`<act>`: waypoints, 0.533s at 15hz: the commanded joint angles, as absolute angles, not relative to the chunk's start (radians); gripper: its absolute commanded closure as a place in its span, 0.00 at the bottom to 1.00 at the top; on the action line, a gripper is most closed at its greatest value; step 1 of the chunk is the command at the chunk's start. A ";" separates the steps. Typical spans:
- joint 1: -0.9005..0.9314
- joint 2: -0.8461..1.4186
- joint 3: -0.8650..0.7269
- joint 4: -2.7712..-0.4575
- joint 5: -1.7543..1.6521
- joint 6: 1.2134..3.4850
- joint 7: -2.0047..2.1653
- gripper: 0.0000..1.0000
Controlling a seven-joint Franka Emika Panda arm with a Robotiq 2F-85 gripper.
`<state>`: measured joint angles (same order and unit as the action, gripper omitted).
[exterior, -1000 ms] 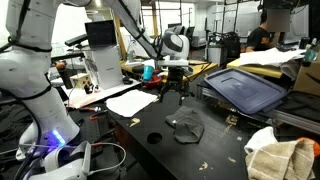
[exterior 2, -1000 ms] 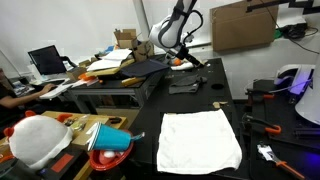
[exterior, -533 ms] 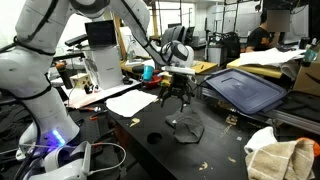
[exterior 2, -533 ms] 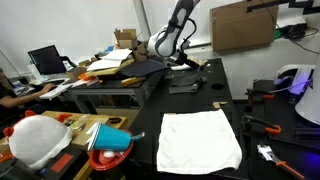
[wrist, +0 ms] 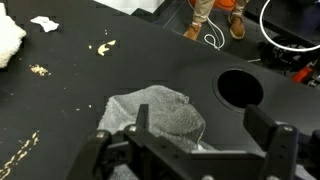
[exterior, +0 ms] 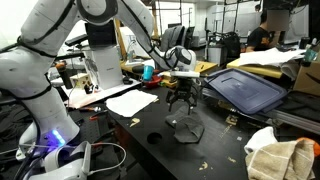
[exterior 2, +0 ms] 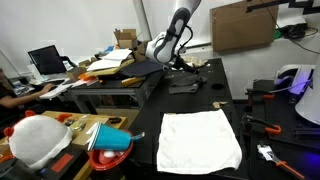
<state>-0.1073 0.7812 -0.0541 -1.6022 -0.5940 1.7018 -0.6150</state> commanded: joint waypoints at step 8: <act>-0.174 0.645 -0.014 -1.682 -0.373 1.843 -0.523 0.00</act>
